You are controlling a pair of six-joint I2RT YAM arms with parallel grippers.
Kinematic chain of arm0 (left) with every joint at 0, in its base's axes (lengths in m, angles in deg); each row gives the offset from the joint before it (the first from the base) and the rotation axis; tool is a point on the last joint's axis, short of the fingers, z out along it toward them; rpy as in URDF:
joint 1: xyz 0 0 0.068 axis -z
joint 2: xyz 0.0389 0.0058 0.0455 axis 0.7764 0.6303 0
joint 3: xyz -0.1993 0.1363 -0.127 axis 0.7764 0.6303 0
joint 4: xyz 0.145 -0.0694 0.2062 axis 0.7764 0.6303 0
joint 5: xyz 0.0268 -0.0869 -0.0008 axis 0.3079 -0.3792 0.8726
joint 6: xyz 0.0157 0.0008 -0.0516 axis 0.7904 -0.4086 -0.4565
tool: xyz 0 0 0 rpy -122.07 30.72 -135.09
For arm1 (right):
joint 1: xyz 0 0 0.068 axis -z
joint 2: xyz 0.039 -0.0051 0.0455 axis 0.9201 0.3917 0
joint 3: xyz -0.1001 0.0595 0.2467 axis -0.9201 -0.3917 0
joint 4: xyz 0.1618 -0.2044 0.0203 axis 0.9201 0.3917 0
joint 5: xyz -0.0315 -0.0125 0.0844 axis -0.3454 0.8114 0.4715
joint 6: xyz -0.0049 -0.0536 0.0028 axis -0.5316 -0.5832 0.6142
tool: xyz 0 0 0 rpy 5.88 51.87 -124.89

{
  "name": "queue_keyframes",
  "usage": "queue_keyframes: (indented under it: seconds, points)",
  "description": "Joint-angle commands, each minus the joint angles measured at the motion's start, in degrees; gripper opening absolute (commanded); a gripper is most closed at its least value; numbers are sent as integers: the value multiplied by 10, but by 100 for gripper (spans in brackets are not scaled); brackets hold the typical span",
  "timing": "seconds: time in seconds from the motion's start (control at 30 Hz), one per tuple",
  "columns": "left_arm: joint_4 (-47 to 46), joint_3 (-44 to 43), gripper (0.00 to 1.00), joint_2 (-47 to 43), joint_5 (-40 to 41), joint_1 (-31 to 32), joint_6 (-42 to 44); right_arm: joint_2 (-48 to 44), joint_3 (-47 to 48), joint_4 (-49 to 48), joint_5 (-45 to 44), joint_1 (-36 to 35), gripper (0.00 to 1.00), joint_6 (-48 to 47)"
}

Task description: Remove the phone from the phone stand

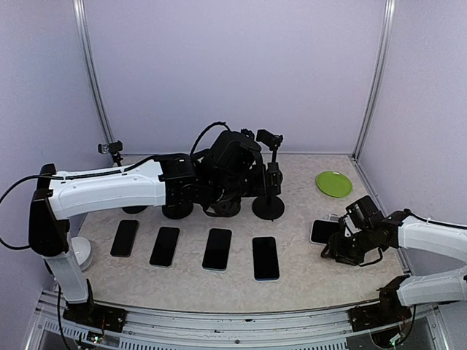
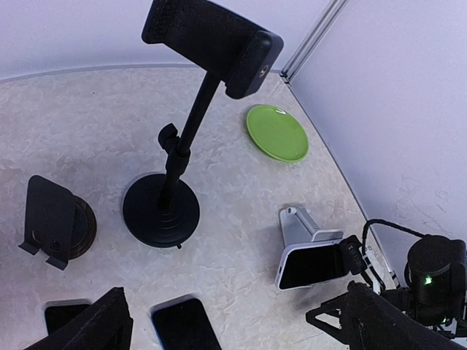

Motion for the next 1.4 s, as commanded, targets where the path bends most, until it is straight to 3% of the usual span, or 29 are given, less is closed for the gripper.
queue_keyframes:
  seconds: [0.0, 0.53, 1.37]
  points:
    - [1, 1, 99, -14, -4, -9, 3, 24, -13, -46, -35, -2, 58, -7]
    - [-4, -3, 99, -12, -19, -27, 8, 123, 15, -97, -114, -1, 58, -107]
    - [1, 30, 99, -33, -31, -46, 10, 274, 142, -165, -92, 24, 54, -163]
